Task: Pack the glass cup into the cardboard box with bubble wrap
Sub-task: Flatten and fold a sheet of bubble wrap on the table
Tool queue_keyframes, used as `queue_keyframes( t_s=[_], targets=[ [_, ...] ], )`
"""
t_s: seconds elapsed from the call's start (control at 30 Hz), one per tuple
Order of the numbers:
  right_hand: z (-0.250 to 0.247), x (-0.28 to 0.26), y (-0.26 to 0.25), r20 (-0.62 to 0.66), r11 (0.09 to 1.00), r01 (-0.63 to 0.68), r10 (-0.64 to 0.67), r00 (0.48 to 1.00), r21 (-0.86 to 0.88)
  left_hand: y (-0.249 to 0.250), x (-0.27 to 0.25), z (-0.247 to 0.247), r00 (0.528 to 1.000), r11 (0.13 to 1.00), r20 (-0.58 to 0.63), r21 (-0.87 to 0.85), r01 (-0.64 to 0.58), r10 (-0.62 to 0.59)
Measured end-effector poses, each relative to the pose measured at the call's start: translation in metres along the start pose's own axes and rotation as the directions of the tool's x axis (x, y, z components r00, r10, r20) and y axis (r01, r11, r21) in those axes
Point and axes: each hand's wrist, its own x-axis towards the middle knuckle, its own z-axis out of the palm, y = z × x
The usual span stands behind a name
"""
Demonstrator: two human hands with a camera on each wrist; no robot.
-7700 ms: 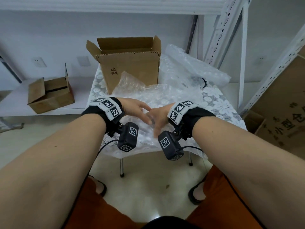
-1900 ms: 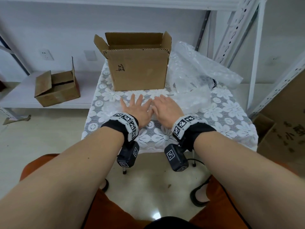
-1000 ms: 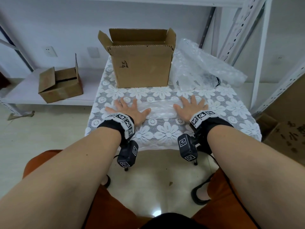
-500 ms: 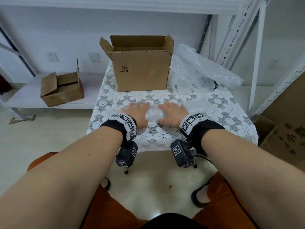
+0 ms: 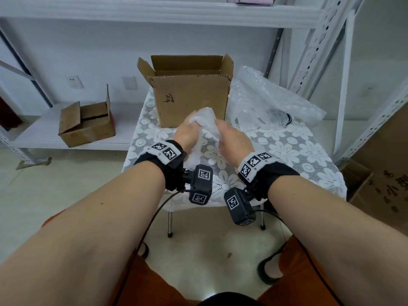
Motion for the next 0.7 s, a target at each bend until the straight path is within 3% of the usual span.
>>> queue_keyframes(
  t_s=[0.07,0.1,0.2,0.27,0.37,0.5,0.63,0.7],
  targets=[
    [-0.003,-0.002,-0.005,-0.017,0.998,0.043,-0.042,0.999,0.042,0.004,-0.001,0.001,0.978,0.940,0.085,-0.272,0.208,-0.192],
    [-0.005,-0.004,-0.006,-0.014,0.996,0.069,-0.069,0.998,0.053,0.005,-0.003,0.002,0.963,0.877,0.144,-0.399,0.267,-0.228],
    [-0.007,-0.010,-0.010,0.017,0.991,0.128,-0.129,0.991,0.049,0.006,-0.012,0.004,0.938,0.676,0.304,-0.657,0.334,-0.168],
    [-0.004,-0.011,-0.008,0.025,0.990,0.137,-0.138,0.990,0.030,0.005,-0.020,0.002,0.923,0.620,0.355,-0.693,0.368,-0.150],
    [0.001,-0.009,-0.005,0.002,0.992,0.129,-0.129,0.992,0.001,0.007,-0.024,-0.004,0.904,0.647,0.400,-0.651,0.397,-0.152],
    [0.002,-0.006,-0.006,-0.039,0.979,0.203,-0.204,0.978,-0.029,0.012,-0.036,0.004,0.884,0.607,0.456,-0.674,0.421,-0.107],
    [0.009,-0.005,-0.001,-0.082,0.965,0.244,-0.252,0.964,-0.099,0.015,-0.036,0.005,0.858,0.470,0.476,-0.723,0.506,-0.191],
    [0.010,-0.007,0.003,-0.087,0.972,0.207,-0.217,0.972,-0.112,0.013,-0.031,0.003,0.878,0.445,0.423,-0.757,0.478,-0.223]
  ],
)
